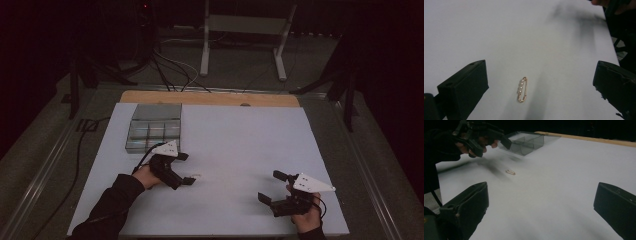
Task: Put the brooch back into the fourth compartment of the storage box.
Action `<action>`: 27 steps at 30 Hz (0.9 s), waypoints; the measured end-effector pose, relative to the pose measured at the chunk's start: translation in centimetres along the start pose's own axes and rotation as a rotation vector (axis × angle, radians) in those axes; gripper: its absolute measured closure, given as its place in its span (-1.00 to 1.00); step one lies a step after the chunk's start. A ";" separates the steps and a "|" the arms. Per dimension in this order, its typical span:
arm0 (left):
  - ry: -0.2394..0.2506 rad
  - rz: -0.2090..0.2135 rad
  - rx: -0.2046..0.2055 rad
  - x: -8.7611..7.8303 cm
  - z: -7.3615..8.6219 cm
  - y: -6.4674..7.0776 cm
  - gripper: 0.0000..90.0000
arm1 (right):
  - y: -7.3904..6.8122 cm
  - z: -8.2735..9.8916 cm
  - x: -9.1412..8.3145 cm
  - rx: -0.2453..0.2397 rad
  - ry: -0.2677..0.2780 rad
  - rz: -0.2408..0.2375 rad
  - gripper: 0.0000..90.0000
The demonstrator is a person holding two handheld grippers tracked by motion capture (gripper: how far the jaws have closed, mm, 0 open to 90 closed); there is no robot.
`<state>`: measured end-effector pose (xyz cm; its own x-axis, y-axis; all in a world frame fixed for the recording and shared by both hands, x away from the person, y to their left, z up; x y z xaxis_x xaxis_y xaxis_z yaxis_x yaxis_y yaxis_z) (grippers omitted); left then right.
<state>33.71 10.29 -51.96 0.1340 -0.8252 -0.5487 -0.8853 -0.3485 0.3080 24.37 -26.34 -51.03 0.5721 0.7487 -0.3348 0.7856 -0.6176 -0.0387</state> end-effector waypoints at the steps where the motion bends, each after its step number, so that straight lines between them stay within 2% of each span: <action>1: -0.009 -0.016 -0.001 0.3 0.1 0.0 -0.97 | 0.0 0.0 0.0 0.001 -0.001 -0.001 -1.00; 6: -0.035 -0.029 -0.001 1.1 0.4 -0.2 -0.97 | 0.0 0.0 0.0 0.000 -0.001 -0.001 -1.00; 12: -0.064 -0.026 -0.016 1.8 0.6 -0.6 -0.79 | 0.0 0.0 0.0 0.006 0.001 -0.004 -1.00; 15: -0.075 -0.042 -0.020 2.0 0.7 -0.7 -0.62 | 0.0 0.0 -0.1 0.008 0.002 -0.003 -1.00; 17: -0.086 -0.055 -0.026 2.1 0.8 -0.9 -0.58 | 0.1 0.0 -0.1 0.010 0.003 -0.003 -1.00; 20: -0.084 -0.049 -0.036 2.2 0.9 -1.1 -0.45 | 0.1 0.0 -0.1 0.010 0.003 -0.004 -1.00; 23: -0.092 -0.064 -0.032 2.3 1.1 -1.3 -0.20 | 0.0 0.0 -0.1 0.009 0.002 -0.004 -1.00; 27: -0.112 -0.056 -0.024 2.7 1.2 -1.2 0.00 | 0.1 0.0 -0.1 0.010 0.003 -0.003 -1.00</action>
<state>34.56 9.01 -54.75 0.1313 -0.7494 -0.6489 -0.8667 -0.4045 0.2918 24.39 -26.45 -51.01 0.5703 0.7513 -0.3323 0.7849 -0.6176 -0.0494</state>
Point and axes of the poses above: each handheld gripper's, and its own axes: x roughly forward along the jaws, z roughly out of its underside, y roughly to its right, the point moved 3 cm from there along x, roughly forward along the jaws, and after that the axes turned 7 degrees about -x, right-handed, at the moved point
